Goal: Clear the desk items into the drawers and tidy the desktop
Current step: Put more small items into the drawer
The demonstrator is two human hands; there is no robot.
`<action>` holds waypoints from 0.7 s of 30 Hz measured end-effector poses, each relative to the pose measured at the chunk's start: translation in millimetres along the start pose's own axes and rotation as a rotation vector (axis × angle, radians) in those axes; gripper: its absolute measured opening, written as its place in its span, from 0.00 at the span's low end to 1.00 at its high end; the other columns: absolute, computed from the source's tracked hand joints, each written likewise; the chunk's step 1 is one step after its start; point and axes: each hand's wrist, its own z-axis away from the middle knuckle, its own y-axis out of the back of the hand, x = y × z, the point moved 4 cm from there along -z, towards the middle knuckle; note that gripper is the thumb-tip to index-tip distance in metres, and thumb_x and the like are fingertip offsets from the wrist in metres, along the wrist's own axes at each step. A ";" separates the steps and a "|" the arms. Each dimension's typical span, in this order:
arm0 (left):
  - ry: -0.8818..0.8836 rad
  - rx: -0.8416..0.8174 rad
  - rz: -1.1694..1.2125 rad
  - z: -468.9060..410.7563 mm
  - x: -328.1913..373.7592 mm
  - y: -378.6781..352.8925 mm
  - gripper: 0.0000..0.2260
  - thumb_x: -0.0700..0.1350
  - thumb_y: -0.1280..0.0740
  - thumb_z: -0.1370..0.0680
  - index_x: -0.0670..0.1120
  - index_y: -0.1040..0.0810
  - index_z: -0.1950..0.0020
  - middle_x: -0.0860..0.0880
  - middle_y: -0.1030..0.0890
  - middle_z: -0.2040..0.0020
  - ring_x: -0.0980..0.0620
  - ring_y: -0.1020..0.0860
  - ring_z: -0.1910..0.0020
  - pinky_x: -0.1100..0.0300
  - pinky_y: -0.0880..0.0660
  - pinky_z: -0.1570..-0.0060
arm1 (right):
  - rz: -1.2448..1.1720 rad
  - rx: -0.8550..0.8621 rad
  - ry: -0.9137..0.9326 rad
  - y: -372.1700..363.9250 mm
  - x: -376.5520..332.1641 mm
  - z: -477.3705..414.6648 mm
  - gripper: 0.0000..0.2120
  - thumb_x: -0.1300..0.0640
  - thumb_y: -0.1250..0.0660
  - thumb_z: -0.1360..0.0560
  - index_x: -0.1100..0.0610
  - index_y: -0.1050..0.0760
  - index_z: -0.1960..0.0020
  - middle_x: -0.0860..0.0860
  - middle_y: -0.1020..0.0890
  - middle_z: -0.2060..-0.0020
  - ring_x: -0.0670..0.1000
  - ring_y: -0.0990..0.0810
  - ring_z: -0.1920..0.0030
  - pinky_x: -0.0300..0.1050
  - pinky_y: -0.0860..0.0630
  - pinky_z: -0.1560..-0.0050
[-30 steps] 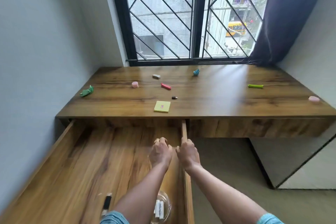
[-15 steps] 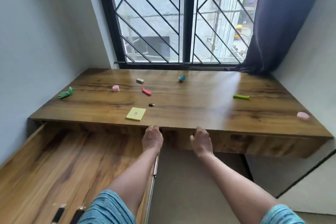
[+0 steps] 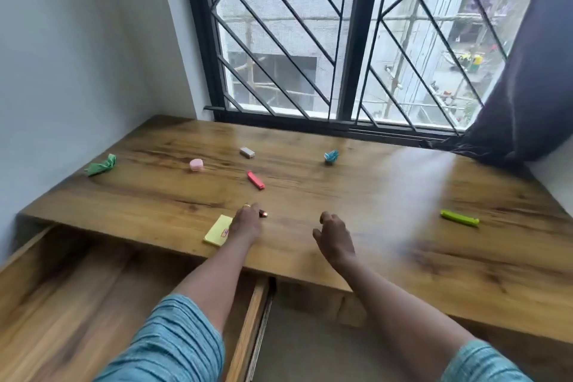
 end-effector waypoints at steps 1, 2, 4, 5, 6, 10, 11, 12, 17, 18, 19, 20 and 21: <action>-0.045 -0.037 -0.012 -9.3 -0.1 -4.2 0.18 0.36 0.44 0.21 0.47 0.31 0.32 0.43 0.28 0.34 0.43 0.27 0.36 0.53 0.28 0.40 | 0.000 -0.016 0.002 -0.9 -3.6 -11.6 0.12 0.59 0.38 0.23 0.62 0.29 0.42 0.60 0.23 0.46 0.61 0.22 0.48 0.51 0.25 0.50; -0.085 -0.076 -0.018 -19.3 -0.3 -7.9 0.20 0.36 0.42 0.21 0.49 0.31 0.31 0.44 0.29 0.32 0.44 0.27 0.35 0.55 0.29 0.39 | -0.003 -0.027 0.010 -2.8 -7.3 -25.1 0.12 0.59 0.38 0.23 0.62 0.29 0.42 0.60 0.23 0.45 0.61 0.23 0.48 0.51 0.25 0.49; -0.149 -0.127 -0.025 -38.4 -2.3 -12.6 0.20 0.37 0.42 0.21 0.51 0.29 0.31 0.47 0.30 0.30 0.46 0.28 0.34 0.58 0.30 0.37 | -0.005 -0.040 0.023 -6.4 -15.0 -50.7 0.12 0.59 0.37 0.23 0.62 0.29 0.42 0.60 0.23 0.45 0.61 0.23 0.47 0.51 0.25 0.49; -0.162 -0.130 -0.017 -43.8 -2.6 -11.9 0.18 0.37 0.42 0.21 0.50 0.27 0.32 0.48 0.29 0.31 0.47 0.27 0.35 0.58 0.30 0.38 | 0.002 -0.053 0.031 -8.6 -18.8 -61.3 0.12 0.59 0.37 0.23 0.63 0.29 0.41 0.60 0.23 0.44 0.61 0.23 0.47 0.50 0.26 0.49; -0.166 -0.128 -0.015 -46.5 -2.4 -10.7 0.17 0.38 0.41 0.21 0.49 0.25 0.34 0.47 0.27 0.33 0.47 0.26 0.37 0.58 0.29 0.40 | 0.010 -0.068 0.045 -10.8 -22.6 -69.8 0.13 0.59 0.37 0.23 0.63 0.29 0.40 0.60 0.24 0.43 0.60 0.23 0.46 0.49 0.26 0.49; -0.234 -0.070 0.053 -62.8 -5.3 -8.0 0.12 0.38 0.39 0.22 0.46 0.20 0.43 0.42 0.22 0.44 0.44 0.22 0.46 0.55 0.25 0.47 | 0.040 -0.125 0.093 -26.9 -44.0 -113.4 0.15 0.58 0.38 0.23 0.62 0.30 0.38 0.60 0.25 0.42 0.62 0.24 0.43 0.50 0.27 0.46; -0.243 -0.050 0.078 -65.1 -6.1 -7.8 0.12 0.38 0.39 0.22 0.45 0.20 0.43 0.42 0.21 0.45 0.44 0.21 0.48 0.56 0.25 0.47 | 0.042 -0.133 0.101 -31.6 -50.1 -124.3 0.14 0.58 0.38 0.23 0.62 0.29 0.39 0.60 0.25 0.42 0.62 0.24 0.43 0.51 0.27 0.45; -0.248 -0.018 0.101 -69.7 -7.9 -7.3 0.12 0.37 0.39 0.22 0.45 0.20 0.42 0.42 0.21 0.45 0.45 0.21 0.48 0.59 0.27 0.47 | 0.042 -0.145 0.118 -37.3 -57.5 -137.1 0.14 0.59 0.37 0.23 0.62 0.29 0.39 0.61 0.25 0.42 0.62 0.24 0.43 0.51 0.27 0.45; -0.169 0.232 0.220 -94.2 -19.1 16.3 0.12 0.36 0.35 0.23 0.42 0.21 0.40 0.42 0.19 0.45 0.43 0.20 0.48 0.59 0.27 0.51 | 0.046 -0.196 0.230 -67.3 -99.8 -202.2 0.13 0.61 0.38 0.24 0.62 0.27 0.40 0.62 0.26 0.43 0.64 0.25 0.44 0.53 0.25 0.45; -0.124 0.255 0.226 -101.0 -24.0 19.3 0.12 0.38 0.35 0.23 0.42 0.21 0.40 0.41 0.20 0.45 0.41 0.21 0.48 0.55 0.26 0.52 | 0.044 -0.205 0.243 -74.2 -108.3 -215.0 0.13 0.61 0.39 0.24 0.61 0.27 0.39 0.61 0.26 0.42 0.64 0.25 0.43 0.53 0.25 0.44; -0.087 0.270 0.218 -107.0 -27.9 23.4 0.12 0.40 0.35 0.22 0.42 0.21 0.40 0.41 0.20 0.45 0.40 0.22 0.48 0.53 0.26 0.52 | 0.045 -0.219 0.260 -81.9 -117.4 -227.9 0.15 0.61 0.40 0.23 0.59 0.26 0.38 0.61 0.27 0.41 0.63 0.26 0.41 0.52 0.26 0.43; -0.056 0.271 0.209 -113.5 -31.5 25.5 0.12 0.42 0.36 0.22 0.43 0.22 0.39 0.41 0.21 0.44 0.41 0.22 0.47 0.52 0.27 0.51 | 0.051 -0.232 0.288 -90.0 -126.7 -240.2 0.17 0.62 0.41 0.23 0.57 0.27 0.35 0.61 0.27 0.39 0.63 0.27 0.40 0.52 0.27 0.42; -0.024 0.258 0.209 -119.1 -34.0 26.9 0.13 0.43 0.37 0.21 0.44 0.23 0.38 0.42 0.22 0.43 0.42 0.23 0.46 0.52 0.28 0.50 | 0.065 -0.241 0.321 -96.8 -134.2 -249.8 0.19 0.63 0.42 0.23 0.54 0.29 0.33 0.61 0.29 0.38 0.63 0.28 0.39 0.52 0.29 0.41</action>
